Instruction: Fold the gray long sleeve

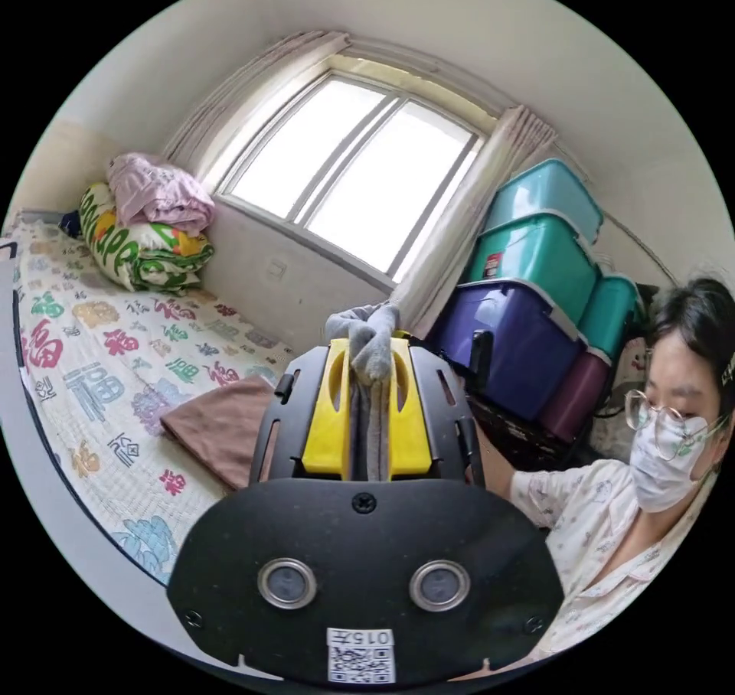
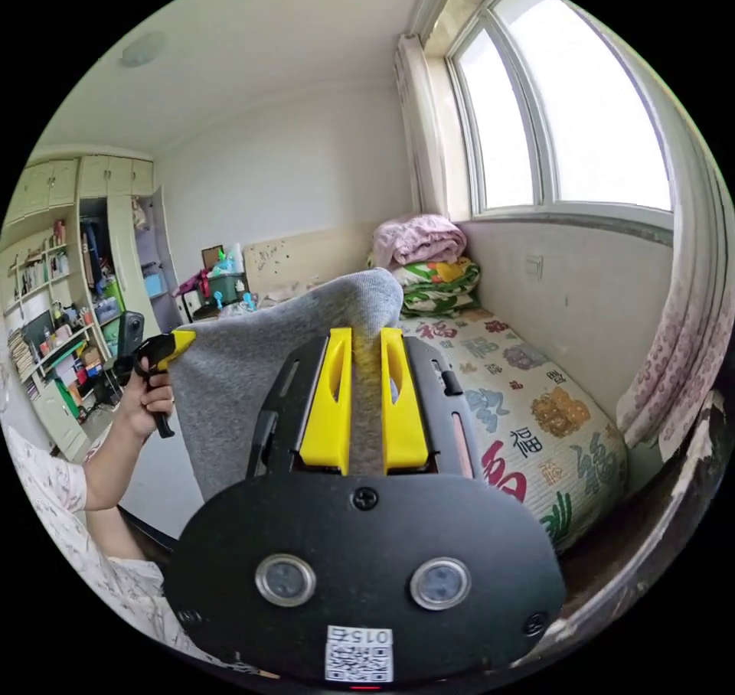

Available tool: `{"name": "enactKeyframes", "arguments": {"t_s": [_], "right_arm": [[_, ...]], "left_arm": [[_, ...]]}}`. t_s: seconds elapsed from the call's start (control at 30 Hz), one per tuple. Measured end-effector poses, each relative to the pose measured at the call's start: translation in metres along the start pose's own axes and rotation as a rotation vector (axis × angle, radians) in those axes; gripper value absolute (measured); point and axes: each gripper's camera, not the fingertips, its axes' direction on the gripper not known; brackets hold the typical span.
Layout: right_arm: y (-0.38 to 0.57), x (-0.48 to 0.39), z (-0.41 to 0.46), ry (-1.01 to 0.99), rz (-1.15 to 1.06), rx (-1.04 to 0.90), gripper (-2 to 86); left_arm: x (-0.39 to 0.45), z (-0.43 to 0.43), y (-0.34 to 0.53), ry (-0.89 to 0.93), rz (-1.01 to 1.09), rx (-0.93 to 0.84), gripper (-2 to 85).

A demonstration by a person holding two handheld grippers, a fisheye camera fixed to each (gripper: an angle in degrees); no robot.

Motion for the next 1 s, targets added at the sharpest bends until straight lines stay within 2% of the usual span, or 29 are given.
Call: {"name": "enactKeyframes", "arguments": {"t_s": [0.1,0.17,0.23,0.3,0.4,0.47,0.57,0.7,0.9,1.0], "right_arm": [[0.003,0.02,0.094,0.052,0.05,-0.125,6.5],[0.007,0.031,0.179,0.117,0.092,-0.257,4.5],[0.012,0.028,0.221,0.212,0.084,-0.257,1.2],[0.014,0.018,0.252,0.258,0.054,-0.244,0.3],[0.022,0.0,0.32,0.278,-0.037,-0.358,-0.3],[0.05,-0.008,0.385,0.473,-0.165,-0.493,-0.4],[0.105,0.005,0.445,0.641,-0.209,-0.623,-0.5],[0.127,-0.002,0.463,0.689,-0.26,-0.576,-0.5],[0.154,-0.008,0.475,0.756,-0.267,-0.477,-0.7],[0.149,-0.002,0.485,0.783,-0.25,-0.543,-0.9]], "left_arm": [[-0.037,0.043,-0.016,-0.213,-0.012,-0.043,8.2],[-0.081,0.082,-0.021,-0.497,-0.104,-0.091,9.4],[-0.098,0.1,-0.018,-0.664,-0.135,-0.093,9.4],[-0.095,0.119,-0.02,-0.64,-0.076,-0.126,8.9],[-0.087,0.154,-0.02,-0.657,0.013,-0.197,8.3],[-0.103,0.19,-0.012,-0.673,0.007,-0.302,8.1],[-0.132,0.228,0.008,-0.747,-0.019,-0.428,6.2],[-0.145,0.253,0.027,-0.763,0.074,-0.446,4.3],[-0.146,0.26,0.016,-0.752,0.052,-0.443,2.4],[-0.135,0.235,0.009,-0.702,0.023,-0.431,2.6]]}}
